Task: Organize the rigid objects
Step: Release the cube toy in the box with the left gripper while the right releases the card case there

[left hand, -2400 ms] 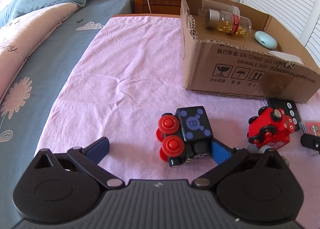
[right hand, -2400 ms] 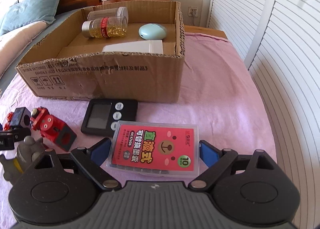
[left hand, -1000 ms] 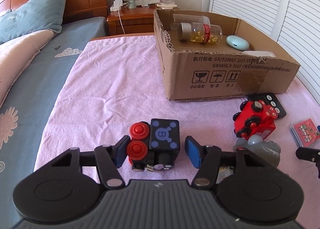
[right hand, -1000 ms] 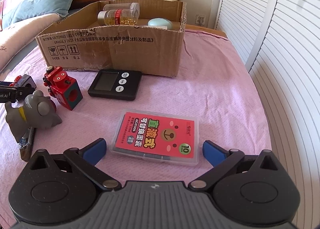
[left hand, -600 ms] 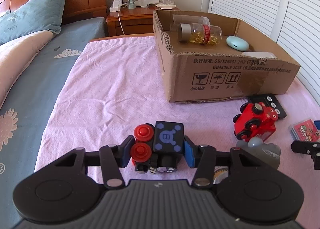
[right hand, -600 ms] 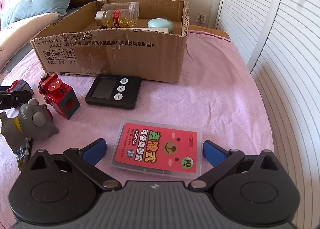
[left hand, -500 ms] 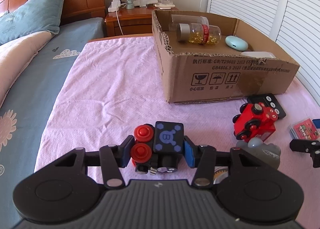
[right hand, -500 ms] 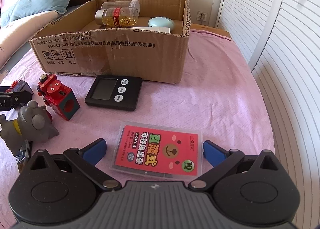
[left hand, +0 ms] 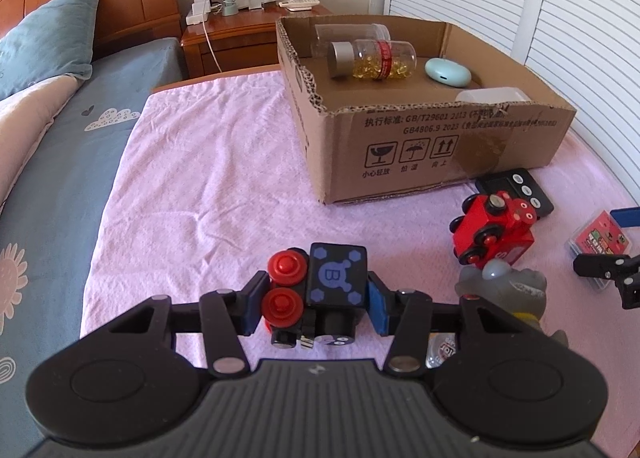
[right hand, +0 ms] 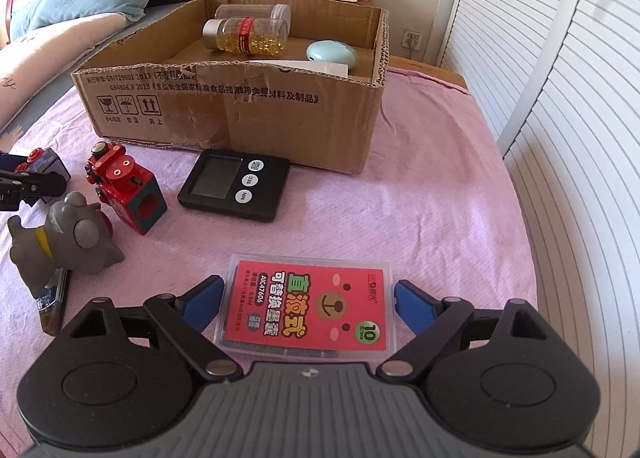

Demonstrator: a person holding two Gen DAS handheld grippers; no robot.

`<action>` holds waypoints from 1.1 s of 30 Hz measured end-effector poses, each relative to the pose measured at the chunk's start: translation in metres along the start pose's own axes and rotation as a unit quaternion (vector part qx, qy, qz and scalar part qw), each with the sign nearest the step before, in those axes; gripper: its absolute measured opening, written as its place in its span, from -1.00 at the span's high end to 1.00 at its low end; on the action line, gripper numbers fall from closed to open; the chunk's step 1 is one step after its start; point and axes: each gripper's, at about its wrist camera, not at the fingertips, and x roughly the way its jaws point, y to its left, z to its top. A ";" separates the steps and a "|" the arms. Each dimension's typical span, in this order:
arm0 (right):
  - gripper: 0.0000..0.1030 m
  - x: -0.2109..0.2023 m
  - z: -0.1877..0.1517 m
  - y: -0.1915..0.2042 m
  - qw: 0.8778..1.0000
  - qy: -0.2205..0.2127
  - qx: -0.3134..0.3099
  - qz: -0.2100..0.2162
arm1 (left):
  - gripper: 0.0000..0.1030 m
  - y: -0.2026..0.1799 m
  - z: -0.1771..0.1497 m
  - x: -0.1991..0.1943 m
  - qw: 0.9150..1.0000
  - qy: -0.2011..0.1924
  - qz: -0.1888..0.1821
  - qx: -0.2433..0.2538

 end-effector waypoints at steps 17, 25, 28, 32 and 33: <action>-0.82 -0.046 0.022 -0.011 0.997 -0.042 -0.036 0.048 | 0.04 -0.020 0.051 -0.056 0.996 -0.024 -0.063 0.062; -0.82 -0.059 0.049 -0.013 0.995 -0.071 -0.044 0.052 | 0.04 -0.044 0.108 -0.044 0.991 -0.065 -0.064 0.093; -0.82 -0.062 0.059 -0.015 0.994 -0.081 -0.047 0.049 | 0.04 -0.050 0.124 -0.027 0.991 -0.063 -0.060 0.097; -0.82 -0.065 0.068 -0.017 0.994 -0.090 -0.051 0.045 | 0.03 -0.053 0.136 -0.003 0.993 -0.052 -0.044 0.096; -0.82 -0.065 0.070 -0.018 0.994 -0.091 -0.050 0.044 | 0.03 -0.053 0.137 0.003 0.994 -0.047 -0.035 0.094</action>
